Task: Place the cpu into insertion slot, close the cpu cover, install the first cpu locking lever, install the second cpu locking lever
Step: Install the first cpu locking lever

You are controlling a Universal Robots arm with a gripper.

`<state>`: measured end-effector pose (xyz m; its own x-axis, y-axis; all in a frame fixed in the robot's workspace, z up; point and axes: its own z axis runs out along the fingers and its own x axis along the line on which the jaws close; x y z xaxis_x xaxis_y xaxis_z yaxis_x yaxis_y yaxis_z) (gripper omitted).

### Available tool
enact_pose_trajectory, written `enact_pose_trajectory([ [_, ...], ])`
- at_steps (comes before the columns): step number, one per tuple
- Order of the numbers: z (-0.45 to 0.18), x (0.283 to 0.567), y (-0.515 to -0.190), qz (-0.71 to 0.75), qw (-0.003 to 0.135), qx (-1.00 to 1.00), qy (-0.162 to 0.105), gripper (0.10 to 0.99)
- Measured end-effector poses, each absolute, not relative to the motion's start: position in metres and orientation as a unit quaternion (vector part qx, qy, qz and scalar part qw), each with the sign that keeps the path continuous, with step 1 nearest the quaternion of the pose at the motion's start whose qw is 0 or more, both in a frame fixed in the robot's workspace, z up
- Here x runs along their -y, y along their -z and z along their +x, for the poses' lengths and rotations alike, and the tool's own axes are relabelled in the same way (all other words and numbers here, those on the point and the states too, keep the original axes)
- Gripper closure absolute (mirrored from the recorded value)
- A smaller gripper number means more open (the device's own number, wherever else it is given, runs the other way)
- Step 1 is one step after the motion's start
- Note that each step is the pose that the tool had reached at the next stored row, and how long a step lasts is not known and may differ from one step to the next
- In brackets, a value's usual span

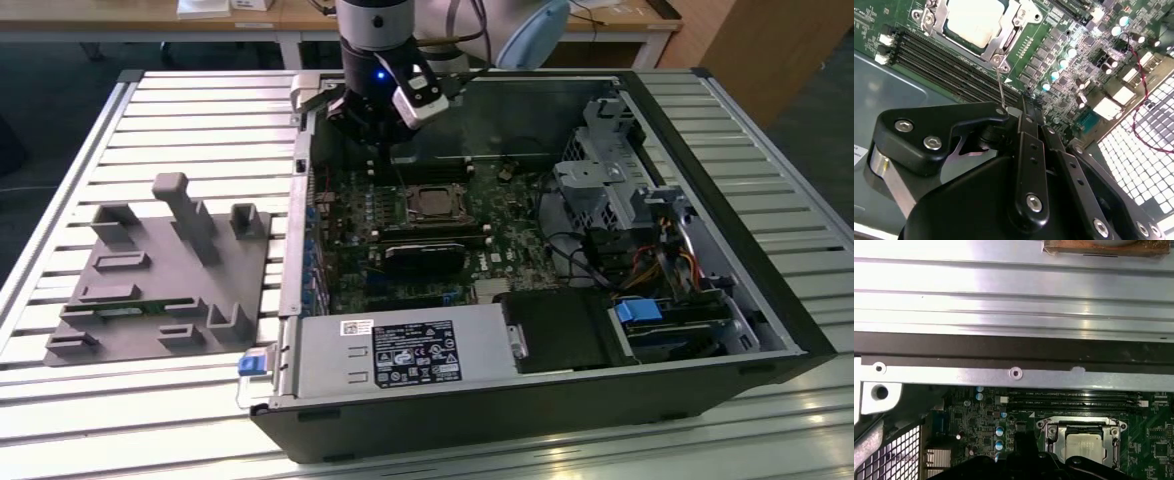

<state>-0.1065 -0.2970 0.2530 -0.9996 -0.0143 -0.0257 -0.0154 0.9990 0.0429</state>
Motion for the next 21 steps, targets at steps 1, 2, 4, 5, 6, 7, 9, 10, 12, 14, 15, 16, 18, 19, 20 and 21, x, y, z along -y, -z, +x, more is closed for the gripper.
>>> enact_pose_trajectory([
  [1,-0.107,0.297,-0.253,-0.007,0.013,-1.0,-0.022,0.973],
  [2,-0.106,0.297,-0.253,-0.007,0.013,-1.0,-0.022,0.973],
  [4,-0.106,0.296,-0.252,-0.007,0.013,-1.0,-0.022,0.973],
  [5,-0.106,0.296,-0.252,-0.007,0.013,-1.0,-0.022,0.973],
  [6,-0.105,0.296,-0.252,-0.007,0.013,-1.0,-0.022,0.973],
  [7,-0.104,0.296,-0.252,-0.007,0.013,-1.0,-0.022,0.973],
  [9,-0.102,0.295,-0.252,-0.007,0.013,-1.0,-0.022,0.973],
  [10,-0.1,0.295,-0.252,-0.007,0.013,-1.0,-0.022,0.973],
  [12,-0.097,0.295,-0.252,-0.007,0.013,-1.0,-0.022,0.973],
  [14,-0.093,0.295,-0.252,-0.007,0.013,-1.0,-0.022,0.973],
  [15,-0.09,0.295,-0.252,-0.007,0.013,-1.0,-0.022,0.973],
  [16,-0.088,0.295,-0.252,-0.007,0.013,-1.0,-0.022,0.973],
  [18,-0.084,0.295,-0.252,-0.007,0.013,-1.0,-0.022,0.973],
  [19,-0.082,0.295,-0.252,-0.008,0.013,-1.0,-0.022,0.973],
  [20,-0.08,0.295,-0.251,-0.007,0.013,-1.0,-0.022,0.973],
  [21,-0.08,0.295,-0.251,-0.007,0.013,-1.0,-0.022,0.973],
])
